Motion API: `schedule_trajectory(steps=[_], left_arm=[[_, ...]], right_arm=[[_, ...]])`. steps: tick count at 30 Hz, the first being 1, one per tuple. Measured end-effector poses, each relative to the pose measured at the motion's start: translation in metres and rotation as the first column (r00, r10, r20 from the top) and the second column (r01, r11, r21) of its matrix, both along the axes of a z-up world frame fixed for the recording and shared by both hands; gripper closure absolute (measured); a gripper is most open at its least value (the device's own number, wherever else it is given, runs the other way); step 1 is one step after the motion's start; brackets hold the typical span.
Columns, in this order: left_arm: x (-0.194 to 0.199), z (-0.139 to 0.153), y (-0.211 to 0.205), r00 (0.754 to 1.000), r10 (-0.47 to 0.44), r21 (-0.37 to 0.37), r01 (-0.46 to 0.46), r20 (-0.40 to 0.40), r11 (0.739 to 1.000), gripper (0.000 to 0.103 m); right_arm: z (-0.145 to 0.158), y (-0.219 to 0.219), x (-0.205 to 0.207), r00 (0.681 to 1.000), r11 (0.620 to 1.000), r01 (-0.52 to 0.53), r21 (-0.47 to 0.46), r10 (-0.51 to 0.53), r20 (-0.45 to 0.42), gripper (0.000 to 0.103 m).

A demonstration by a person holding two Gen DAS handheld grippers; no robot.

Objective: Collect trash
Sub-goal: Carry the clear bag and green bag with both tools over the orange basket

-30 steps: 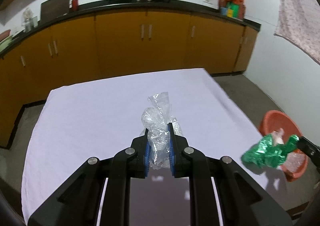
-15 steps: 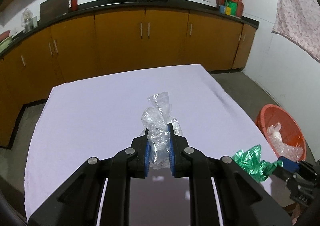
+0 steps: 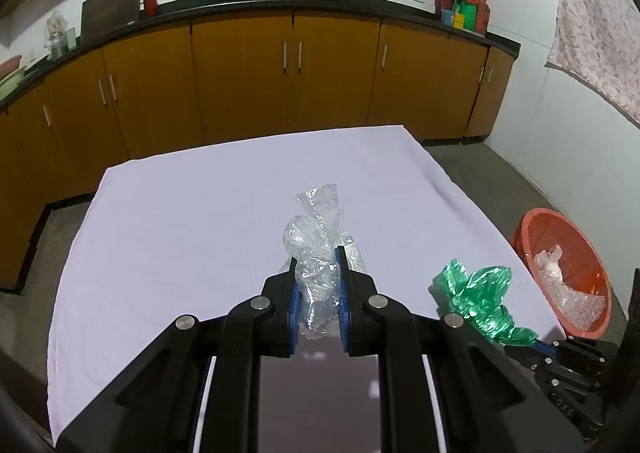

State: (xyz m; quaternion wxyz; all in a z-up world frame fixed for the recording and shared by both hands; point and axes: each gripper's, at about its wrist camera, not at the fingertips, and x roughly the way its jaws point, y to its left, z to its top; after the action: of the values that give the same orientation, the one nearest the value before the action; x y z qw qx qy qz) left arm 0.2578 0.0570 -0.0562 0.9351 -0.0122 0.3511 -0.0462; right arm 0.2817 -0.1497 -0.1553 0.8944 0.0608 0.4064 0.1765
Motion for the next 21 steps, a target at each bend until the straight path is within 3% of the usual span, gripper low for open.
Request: schedule_trajectory(steps=[11,21], left_arm=[[-0.009,0.012,-0.025,0.998,-0.058,-0.02,0.059,0.025,0.998,0.087],[-0.024,0.026,-0.081,0.985,-0.162,-0.03,0.164,0.06,0.986,0.087]], right_arm=[[0.044,-0.038,-0.02,0.99,0.994,0.094,0.051,-0.099,0.105,0.097],[0.076,-0.1,-0.051,0.949,0.968,0.247,0.039,-0.25,0.189,0.097]])
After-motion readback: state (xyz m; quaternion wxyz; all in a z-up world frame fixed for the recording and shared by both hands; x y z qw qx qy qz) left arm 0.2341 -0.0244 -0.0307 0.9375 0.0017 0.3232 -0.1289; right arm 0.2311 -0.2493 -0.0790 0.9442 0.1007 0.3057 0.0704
